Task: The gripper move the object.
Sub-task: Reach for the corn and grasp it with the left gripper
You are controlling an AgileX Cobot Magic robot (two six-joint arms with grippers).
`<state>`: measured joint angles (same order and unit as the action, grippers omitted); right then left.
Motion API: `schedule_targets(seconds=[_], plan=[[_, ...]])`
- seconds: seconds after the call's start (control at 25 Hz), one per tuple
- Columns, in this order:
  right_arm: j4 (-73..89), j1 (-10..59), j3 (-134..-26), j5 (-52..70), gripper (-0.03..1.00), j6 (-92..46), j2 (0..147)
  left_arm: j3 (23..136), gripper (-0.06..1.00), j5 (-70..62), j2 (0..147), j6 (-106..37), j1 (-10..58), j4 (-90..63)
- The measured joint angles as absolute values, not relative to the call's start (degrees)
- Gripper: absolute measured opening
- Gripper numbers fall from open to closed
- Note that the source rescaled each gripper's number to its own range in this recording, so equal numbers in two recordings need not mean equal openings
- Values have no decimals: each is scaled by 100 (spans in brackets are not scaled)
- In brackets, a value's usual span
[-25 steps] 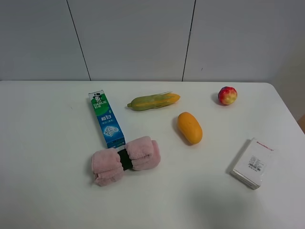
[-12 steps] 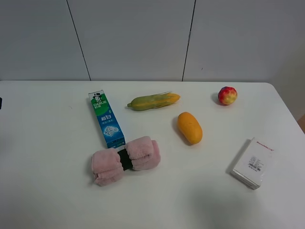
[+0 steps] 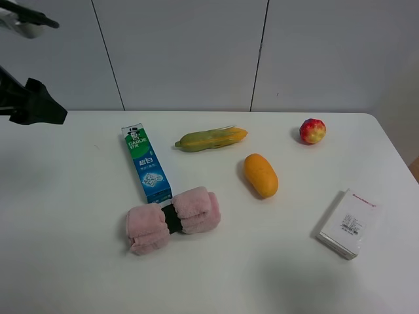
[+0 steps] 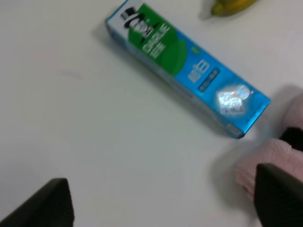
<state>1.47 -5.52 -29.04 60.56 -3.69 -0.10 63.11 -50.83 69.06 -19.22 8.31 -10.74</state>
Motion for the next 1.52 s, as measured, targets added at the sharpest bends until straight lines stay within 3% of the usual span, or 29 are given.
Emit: schedule_targets(seconds=[0.24, 0.56, 0.96, 1.52], plan=[[147, -552, -2904, 6056, 100, -369, -10, 6946, 56, -4904, 7972, -2457, 1648, -636], [147, -552, -2904, 6056, 100, -369, -10, 8050, 56, -4604, 9675, -4233, 2137, -629], [147, -552, -2904, 6056, 100, -369, -10, 9444, 56, -4488, 11310, -5259, 2501, -773], [147, -552, -2904, 6056, 100, -369, -10, 11103, 56, -4385, 13175, -6530, 2491, -1957]])
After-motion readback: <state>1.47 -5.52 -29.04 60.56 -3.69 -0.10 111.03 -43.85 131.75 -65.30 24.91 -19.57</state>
